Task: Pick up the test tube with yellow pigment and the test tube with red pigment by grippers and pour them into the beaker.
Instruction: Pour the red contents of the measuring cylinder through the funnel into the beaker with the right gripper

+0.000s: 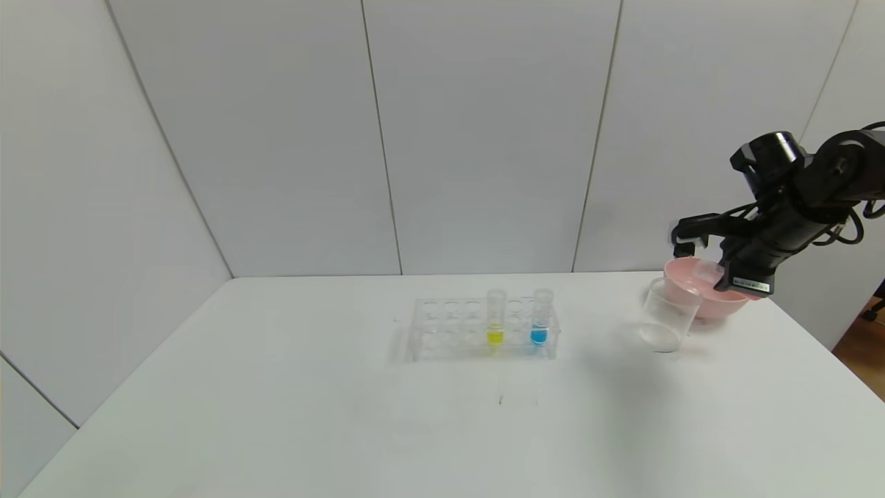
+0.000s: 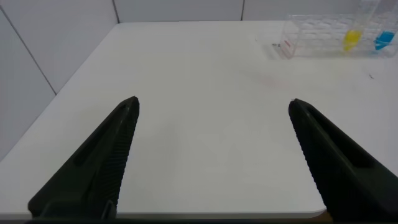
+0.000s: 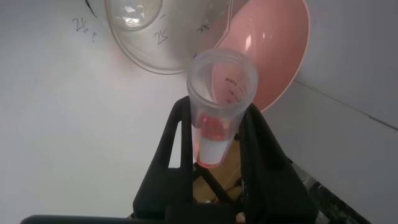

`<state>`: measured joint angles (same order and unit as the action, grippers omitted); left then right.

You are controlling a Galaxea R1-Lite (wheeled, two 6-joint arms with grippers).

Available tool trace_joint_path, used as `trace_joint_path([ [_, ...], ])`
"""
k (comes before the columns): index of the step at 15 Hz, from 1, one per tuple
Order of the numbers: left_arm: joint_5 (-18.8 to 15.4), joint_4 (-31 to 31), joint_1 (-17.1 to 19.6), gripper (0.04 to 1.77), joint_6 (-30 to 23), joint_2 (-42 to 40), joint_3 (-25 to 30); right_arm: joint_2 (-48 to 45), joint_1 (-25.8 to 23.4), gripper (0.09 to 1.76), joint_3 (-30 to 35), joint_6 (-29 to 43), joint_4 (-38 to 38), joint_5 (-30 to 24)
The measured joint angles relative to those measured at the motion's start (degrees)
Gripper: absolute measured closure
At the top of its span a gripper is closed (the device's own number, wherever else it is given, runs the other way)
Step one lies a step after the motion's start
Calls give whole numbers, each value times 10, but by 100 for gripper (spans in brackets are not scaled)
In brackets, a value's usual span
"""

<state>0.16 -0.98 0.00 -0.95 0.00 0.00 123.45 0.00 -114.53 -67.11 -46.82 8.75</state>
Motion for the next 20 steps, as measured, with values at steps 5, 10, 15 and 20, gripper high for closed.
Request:
trace_joint_path([
  [5, 0, 0, 0, 9, 0, 0, 0, 2, 10, 135, -1, -4, 1, 19],
  [10, 0, 0, 0, 9, 0, 0, 0, 3, 12, 135, -1, -15, 2, 37],
  [15, 0, 0, 0, 9, 0, 0, 0, 6, 18, 135, -1, -25, 13, 67],
  [20, 0, 0, 0, 9, 0, 0, 0, 8, 22, 135, -1, -39, 15, 96],
])
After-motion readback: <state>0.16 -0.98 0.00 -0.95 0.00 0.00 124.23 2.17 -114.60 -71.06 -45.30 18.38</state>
